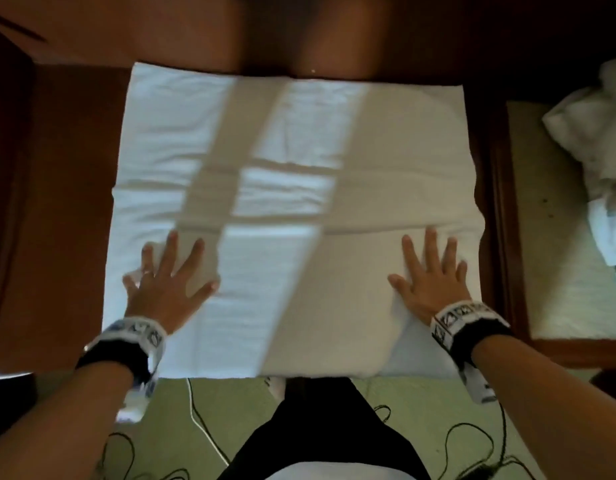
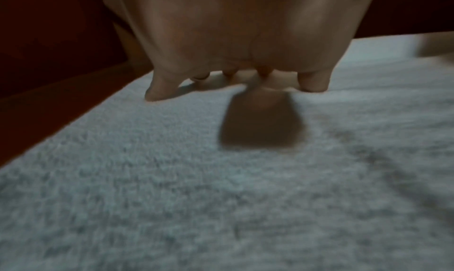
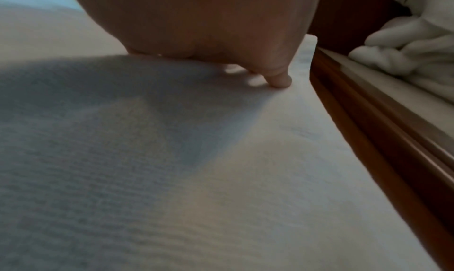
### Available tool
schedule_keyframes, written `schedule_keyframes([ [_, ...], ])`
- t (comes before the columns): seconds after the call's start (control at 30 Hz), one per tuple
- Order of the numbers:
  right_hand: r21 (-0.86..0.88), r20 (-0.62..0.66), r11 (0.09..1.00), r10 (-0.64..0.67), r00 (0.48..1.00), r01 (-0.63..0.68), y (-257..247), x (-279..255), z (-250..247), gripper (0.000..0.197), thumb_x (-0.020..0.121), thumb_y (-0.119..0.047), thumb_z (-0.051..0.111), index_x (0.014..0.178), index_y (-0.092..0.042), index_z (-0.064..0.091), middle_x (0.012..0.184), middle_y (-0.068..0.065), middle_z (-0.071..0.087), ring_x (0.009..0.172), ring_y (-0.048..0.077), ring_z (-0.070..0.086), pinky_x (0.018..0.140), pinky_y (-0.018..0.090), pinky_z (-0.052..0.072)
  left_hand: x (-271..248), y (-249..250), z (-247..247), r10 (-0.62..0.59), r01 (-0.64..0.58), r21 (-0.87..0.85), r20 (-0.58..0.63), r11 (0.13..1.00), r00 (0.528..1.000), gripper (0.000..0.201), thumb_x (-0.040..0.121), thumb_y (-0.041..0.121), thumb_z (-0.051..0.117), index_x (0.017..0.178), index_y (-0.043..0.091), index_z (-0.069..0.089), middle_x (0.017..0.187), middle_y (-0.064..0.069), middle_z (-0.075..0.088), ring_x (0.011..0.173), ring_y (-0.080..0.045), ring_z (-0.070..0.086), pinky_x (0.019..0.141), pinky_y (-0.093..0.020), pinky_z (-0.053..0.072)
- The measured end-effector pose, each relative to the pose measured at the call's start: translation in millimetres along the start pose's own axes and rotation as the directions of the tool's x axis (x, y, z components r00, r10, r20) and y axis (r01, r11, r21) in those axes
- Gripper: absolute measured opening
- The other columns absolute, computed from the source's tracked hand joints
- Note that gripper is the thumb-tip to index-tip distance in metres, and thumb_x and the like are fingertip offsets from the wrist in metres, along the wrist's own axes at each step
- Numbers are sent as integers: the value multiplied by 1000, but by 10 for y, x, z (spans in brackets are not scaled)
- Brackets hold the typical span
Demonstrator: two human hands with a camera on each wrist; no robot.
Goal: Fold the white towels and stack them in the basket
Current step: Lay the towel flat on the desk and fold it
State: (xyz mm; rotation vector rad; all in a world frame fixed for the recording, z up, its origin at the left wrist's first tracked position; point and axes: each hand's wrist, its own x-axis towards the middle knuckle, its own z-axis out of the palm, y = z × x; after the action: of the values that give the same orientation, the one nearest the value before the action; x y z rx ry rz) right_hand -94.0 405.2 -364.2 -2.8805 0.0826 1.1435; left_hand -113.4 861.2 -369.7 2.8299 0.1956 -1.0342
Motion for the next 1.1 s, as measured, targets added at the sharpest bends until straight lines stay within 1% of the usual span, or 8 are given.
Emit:
schedule_keyframes([
  [0.17, 15, -83, 1000, 5, 997, -3, -74, 477, -357, 75, 94, -69, 26, 153, -42, -14, 159, -1, -32, 146, 39, -24, 118, 64, 1, 625, 80, -461, 46, -46, 12, -21, 999, 999, 84, 84, 83, 32, 150, 57, -14, 162, 15, -28, 153, -35, -13, 116, -70, 13],
  [0.3, 63, -90, 998, -14, 996, 19, -92, 171, -287, 80, 93, -71, 29, 154, -39, -12, 160, 1, -30, 148, 37, -22, 120, 60, 4, 296, 139, -348, 68, -73, -34, -125, 997, 990, 84, 90, 71, 44, 159, 43, 4, 168, 1, -13, 154, -34, 1, 120, -59, 21],
  [0.43, -12, 58, 998, -66, 996, 67, 49, -468, 153, 85, 83, -81, 14, 149, -42, -24, 158, 2, -35, 148, 41, -19, 118, 62, 12, -434, 119, 195, 47, -47, 11, 19, 999, 999, 87, 83, 85, 24, 149, 54, -24, 159, 7, -39, 153, -34, -17, 119, -65, 12],
  [0.53, -43, 78, 997, -67, 995, 71, 140, -403, 141, 88, 80, -83, 16, 148, -44, -24, 157, 0, -36, 147, 42, -20, 117, 65, 13, -490, 87, 286, 12, -13, 25, 60, 1000, 998, 89, 79, 90, 16, 143, 55, -33, 152, 10, -48, 151, -37, -21, 117, -70, 11],
  [0.67, -36, -45, 997, -73, 996, 71, 78, 87, -142, 91, 82, -83, 29, 151, -45, -17, 160, -2, -30, 147, 43, -19, 115, 68, 10, -2, 114, 22, 22, -22, 38, 9, 999, 1000, 90, 75, 94, 18, 142, 59, -31, 155, 11, -44, 151, -39, -17, 114, -73, 12],
  [0.83, 13, -47, 999, -47, 998, 48, -32, 377, -429, 91, 83, -81, 35, 152, -44, -12, 162, -2, -26, 148, 40, -19, 116, 67, 9, 391, 191, -368, 47, -47, -1, 16, 999, 999, 94, 72, 92, 26, 148, 58, -19, 162, 12, -31, 153, -35, -14, 115, -71, 15],
  [0.93, 14, -57, 997, -76, 995, 77, -46, 48, -231, 90, 83, -82, 28, 152, -43, -16, 160, 0, -32, 148, 38, -21, 116, 67, 9, 95, 230, -231, 69, -68, -32, 17, 997, 997, 95, 75, 89, 27, 150, 55, -19, 162, 10, -33, 153, -32, -15, 118, -68, 10],
  [1.1, 1, 90, 999, -50, 995, 50, 25, -651, 427, 91, 82, -86, 19, 145, -44, -31, 148, 0, -50, 142, 41, -32, 111, 74, 8, -619, 241, 362, 58, -58, -2, 99, 998, 993, 93, 78, 94, 21, 146, 54, -28, 152, 10, -48, 147, -39, -28, 111, -75, 2],
])
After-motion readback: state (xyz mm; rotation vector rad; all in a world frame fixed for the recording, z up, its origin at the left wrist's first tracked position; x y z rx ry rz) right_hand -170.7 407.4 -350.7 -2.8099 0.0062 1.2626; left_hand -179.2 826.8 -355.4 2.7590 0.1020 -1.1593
